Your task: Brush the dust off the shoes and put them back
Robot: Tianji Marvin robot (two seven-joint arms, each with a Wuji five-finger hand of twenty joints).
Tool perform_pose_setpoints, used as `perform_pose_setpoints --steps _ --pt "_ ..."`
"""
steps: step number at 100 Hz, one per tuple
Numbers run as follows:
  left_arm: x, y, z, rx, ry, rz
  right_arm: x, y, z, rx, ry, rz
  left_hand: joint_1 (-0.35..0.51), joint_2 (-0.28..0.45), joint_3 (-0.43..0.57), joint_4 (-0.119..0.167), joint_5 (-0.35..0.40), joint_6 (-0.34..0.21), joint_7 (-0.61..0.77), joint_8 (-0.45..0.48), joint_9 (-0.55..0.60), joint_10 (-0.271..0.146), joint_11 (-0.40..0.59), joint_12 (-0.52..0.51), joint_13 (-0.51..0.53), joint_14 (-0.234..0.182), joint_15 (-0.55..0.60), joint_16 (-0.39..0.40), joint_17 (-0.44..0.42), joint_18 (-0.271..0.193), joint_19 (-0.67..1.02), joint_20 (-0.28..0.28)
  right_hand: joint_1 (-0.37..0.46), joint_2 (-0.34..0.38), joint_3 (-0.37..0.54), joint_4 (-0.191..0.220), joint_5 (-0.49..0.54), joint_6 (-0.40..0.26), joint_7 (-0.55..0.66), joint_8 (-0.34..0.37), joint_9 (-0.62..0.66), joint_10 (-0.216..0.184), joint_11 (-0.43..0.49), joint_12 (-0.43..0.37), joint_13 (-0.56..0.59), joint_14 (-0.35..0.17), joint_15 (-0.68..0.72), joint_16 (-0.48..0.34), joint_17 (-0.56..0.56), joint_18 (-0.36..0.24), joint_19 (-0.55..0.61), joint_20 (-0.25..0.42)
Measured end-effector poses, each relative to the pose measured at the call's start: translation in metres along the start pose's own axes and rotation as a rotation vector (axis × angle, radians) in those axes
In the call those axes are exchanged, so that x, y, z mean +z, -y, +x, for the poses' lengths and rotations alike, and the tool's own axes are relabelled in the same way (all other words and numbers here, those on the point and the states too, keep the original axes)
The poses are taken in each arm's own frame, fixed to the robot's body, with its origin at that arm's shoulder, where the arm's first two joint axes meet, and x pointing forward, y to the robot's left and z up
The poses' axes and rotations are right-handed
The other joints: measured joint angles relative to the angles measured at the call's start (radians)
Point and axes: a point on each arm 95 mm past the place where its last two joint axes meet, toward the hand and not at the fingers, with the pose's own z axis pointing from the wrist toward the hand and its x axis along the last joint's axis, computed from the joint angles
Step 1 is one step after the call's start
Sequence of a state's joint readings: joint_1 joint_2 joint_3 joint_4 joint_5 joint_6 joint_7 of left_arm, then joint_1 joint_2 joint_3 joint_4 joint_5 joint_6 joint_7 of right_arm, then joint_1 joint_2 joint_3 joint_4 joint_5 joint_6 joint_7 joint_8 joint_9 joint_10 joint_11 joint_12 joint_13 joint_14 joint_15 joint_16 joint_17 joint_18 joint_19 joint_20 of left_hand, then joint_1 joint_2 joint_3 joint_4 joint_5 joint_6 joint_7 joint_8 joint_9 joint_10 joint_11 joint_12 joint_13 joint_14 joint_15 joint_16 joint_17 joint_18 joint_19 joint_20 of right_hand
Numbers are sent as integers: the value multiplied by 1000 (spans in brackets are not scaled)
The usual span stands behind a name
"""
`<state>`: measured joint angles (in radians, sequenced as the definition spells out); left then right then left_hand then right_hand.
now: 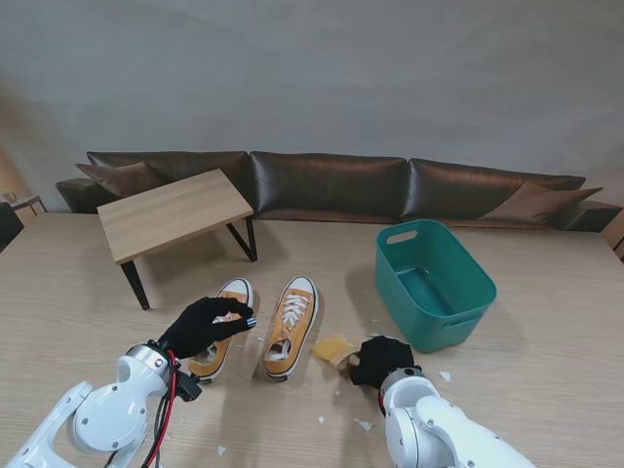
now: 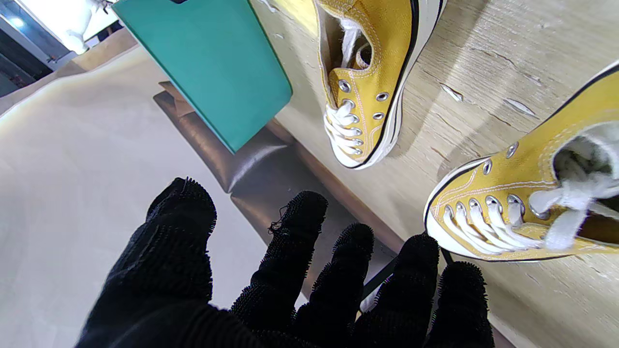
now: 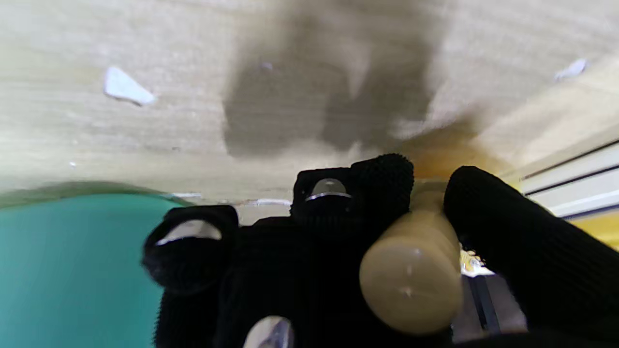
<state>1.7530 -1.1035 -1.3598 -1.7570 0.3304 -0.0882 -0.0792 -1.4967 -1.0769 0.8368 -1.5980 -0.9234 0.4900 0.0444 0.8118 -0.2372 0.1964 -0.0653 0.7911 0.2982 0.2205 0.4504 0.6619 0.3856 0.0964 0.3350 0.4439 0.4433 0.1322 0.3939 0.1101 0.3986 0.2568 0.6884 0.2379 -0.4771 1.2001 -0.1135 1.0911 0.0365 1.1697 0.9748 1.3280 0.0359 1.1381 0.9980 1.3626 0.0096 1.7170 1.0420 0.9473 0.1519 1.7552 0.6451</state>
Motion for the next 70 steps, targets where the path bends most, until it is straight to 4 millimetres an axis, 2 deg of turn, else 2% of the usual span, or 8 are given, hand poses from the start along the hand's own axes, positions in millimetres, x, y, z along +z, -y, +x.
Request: perform_pose_setpoints --steps 11,38,70 --pt "0 0 0 1 1 0 0 -3 -5 34 -16 -35 0 0 0 0 0 0 0 0 0 0 0 0 0 0 0 0 0 0 0 1 0 -1 0 0 11 -1 -14 6 0 0 3 -3 0 0 2 10 0 0 6 1" --pt "-2 1 -2 3 7 7 -6 -12 -6 140 -48 11 0 0 0 0 0 0 0 0 0 0 0 0 0 0 0 0 0 0 0 1 0 -1 0 0 35 -1 -45 31 2 3 11 -26 0 6 7 20 0 0 17 2" --pt "-3 2 -3 4 9 8 -5 -21 -9 174 -77 23 0 0 -3 0 0 0 0 0 0 0 0 0 0 0 0 0 0 0 0 1 0 -1 0 0 67 14 -76 31 13 25 11 -47 3 35 17 21 0 37 31 7"
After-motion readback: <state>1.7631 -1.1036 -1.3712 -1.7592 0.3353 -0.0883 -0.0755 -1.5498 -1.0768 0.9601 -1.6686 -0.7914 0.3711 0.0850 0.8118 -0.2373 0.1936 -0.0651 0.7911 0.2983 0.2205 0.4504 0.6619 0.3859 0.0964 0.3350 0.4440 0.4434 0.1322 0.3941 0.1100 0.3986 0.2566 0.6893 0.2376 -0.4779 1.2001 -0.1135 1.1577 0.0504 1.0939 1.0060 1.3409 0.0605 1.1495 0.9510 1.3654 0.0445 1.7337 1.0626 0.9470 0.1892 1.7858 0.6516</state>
